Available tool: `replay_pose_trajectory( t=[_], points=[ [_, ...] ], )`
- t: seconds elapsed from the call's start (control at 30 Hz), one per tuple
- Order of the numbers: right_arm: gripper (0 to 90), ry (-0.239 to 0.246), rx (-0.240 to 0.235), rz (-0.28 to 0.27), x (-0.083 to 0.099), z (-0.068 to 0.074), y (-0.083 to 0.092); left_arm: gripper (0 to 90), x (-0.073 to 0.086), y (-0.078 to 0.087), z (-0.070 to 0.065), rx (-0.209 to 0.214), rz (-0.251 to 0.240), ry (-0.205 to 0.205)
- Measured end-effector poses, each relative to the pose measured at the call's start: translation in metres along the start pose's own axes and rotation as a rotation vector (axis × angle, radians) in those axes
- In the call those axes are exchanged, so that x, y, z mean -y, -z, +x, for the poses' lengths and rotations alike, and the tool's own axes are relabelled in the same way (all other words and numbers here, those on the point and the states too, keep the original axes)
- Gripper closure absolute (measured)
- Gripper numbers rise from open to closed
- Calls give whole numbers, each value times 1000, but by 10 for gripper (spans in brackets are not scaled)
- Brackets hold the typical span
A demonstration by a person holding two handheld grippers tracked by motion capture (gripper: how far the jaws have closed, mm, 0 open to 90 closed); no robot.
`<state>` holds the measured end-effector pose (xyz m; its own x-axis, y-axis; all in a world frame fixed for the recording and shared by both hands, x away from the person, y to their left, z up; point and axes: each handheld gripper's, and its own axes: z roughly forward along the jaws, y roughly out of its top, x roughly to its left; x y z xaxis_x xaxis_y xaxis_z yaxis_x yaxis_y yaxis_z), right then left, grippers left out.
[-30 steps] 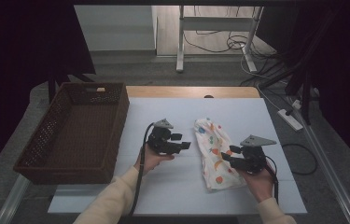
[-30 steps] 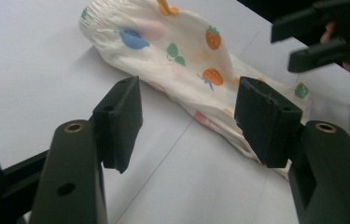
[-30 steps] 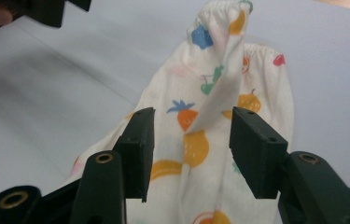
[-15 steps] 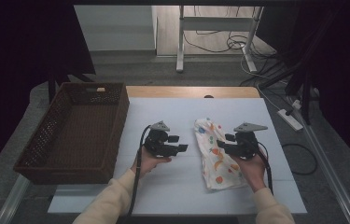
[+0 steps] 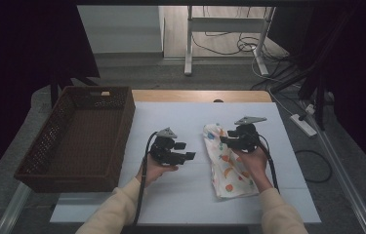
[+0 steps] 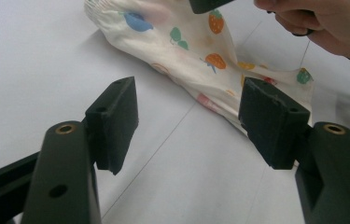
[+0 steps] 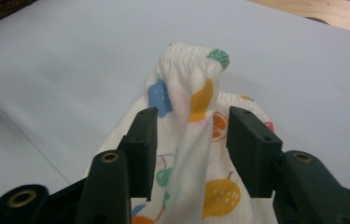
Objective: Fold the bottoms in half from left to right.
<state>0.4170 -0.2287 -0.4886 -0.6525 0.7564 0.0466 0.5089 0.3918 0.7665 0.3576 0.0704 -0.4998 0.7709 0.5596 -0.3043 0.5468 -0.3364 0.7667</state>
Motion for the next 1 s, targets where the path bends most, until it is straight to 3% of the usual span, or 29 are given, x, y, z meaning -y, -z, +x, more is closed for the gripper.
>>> replay_pose_trajectory(
  t=[0.3,0.47,0.77,1.0],
  points=[
    [708,-1,-13,42,-3,-7,-15,360,1,1,0,-3,1,0],
    [872,12,-27,64,-1,-10,-18,361,2,0,0,-2,5,1],
    [875,20,11,39,-3,-17,-3,360,3,1,-1,-7,7,0],
    [875,14,59,68,1,-34,-4,360,4,2,1,-10,10,3]
  ],
)
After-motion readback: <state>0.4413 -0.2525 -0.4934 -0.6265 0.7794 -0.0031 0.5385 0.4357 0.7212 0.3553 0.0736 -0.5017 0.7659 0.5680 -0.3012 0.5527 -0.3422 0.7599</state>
